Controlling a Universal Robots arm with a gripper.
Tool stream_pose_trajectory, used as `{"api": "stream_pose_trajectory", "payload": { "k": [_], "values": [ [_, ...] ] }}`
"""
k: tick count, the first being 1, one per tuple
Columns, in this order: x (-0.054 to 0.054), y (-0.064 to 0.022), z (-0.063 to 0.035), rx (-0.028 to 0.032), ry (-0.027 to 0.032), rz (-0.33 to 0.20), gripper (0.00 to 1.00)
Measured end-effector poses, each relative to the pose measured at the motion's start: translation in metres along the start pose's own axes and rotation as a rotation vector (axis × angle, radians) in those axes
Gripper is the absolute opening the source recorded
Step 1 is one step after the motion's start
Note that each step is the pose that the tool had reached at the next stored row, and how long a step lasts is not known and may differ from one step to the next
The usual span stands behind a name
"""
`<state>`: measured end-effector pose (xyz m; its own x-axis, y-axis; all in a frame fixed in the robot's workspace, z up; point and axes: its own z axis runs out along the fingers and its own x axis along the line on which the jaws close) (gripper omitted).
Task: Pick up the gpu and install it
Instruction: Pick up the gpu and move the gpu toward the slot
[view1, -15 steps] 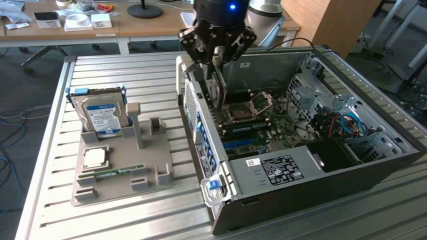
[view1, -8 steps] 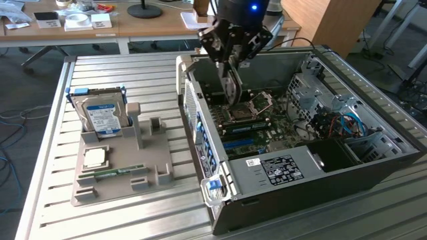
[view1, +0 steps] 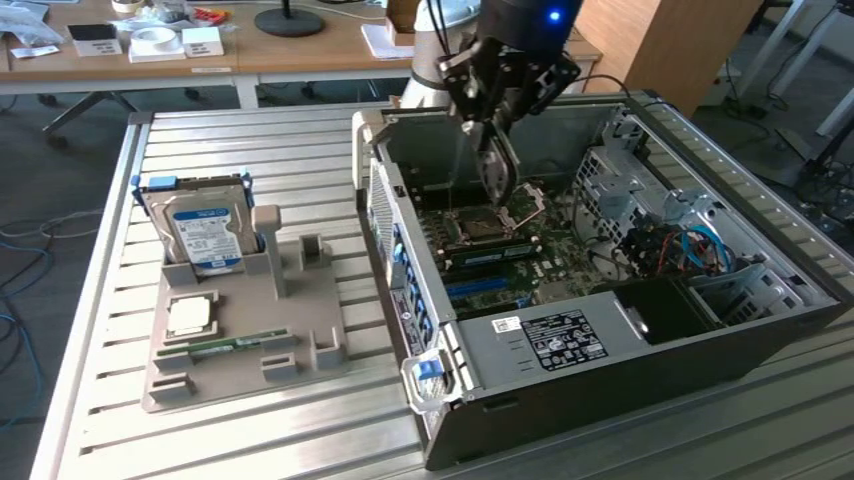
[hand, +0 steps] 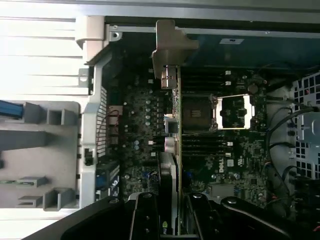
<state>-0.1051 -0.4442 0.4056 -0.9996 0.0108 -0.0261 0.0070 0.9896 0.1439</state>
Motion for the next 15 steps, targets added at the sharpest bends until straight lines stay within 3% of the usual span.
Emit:
{"api": "stream_pose_trajectory", "payload": {
  "k": [7,15],
  "values": [
    [-0.032,0.0002,0.0009,-0.0078,0.0,0.0,0.27],
    [-0.068,0.0005,0.0019,-0.0079,0.0,0.0,0.27]
  ]
}}
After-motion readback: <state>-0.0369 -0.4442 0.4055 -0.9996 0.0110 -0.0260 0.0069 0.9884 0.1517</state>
